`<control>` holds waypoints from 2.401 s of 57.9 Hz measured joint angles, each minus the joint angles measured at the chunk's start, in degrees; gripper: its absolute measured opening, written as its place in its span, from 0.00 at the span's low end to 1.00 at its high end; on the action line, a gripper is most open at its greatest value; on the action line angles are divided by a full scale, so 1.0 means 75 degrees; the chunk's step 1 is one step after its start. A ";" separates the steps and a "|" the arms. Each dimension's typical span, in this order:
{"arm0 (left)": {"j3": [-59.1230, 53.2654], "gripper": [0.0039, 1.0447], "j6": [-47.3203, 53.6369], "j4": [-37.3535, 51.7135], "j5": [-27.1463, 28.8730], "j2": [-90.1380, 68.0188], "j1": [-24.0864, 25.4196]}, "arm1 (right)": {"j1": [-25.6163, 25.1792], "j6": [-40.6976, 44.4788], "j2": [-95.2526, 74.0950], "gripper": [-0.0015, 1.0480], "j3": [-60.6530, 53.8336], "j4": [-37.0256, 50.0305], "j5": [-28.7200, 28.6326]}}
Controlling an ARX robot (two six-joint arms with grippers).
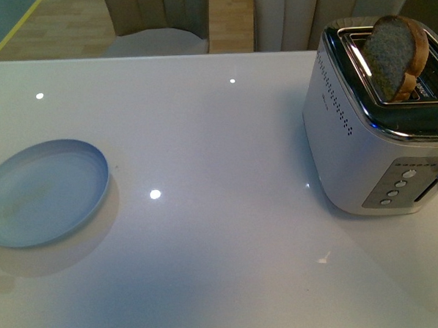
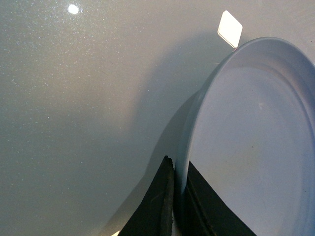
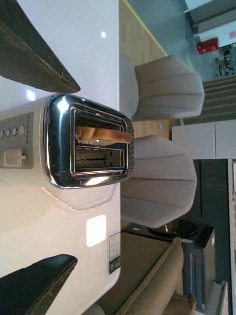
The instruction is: Left arm holds plate, right arm toasts bread
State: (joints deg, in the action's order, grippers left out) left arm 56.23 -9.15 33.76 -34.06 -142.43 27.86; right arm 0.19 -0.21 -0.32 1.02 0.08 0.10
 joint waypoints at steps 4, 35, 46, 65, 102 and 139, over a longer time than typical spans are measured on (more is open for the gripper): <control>0.0015 0.02 0.0003 0.0012 -0.0015 -0.0058 0.0003 | 0.0000 0.0000 0.0000 0.92 0.0003 0.0000 0.0000; 0.0000 0.23 -0.0076 0.0213 -0.0017 -0.0119 -0.0009 | 0.0000 0.0000 0.0000 0.92 0.0003 0.0000 0.0000; -0.0312 0.64 -0.0286 0.0271 0.0032 0.0571 -0.0099 | 0.0000 0.0000 0.0000 0.92 0.0003 0.0000 0.0000; -0.1839 0.93 -0.0883 0.0799 -0.0187 0.3628 -0.0443 | 0.0000 0.0000 0.0000 0.92 0.0003 0.0000 0.0000; -0.6155 0.87 -0.2911 0.1582 0.3002 1.0092 -0.3319 | 0.0000 0.0000 0.0000 0.92 0.0003 0.0000 0.0003; -0.7393 0.02 0.1105 0.0411 0.4543 1.3910 -0.3698 | 0.0000 0.0000 0.0006 0.92 0.0003 0.0000 0.0000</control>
State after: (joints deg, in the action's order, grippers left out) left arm 0.78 -0.86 36.84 0.01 -38.11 0.12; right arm 0.19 -0.21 -0.27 1.04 0.08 0.10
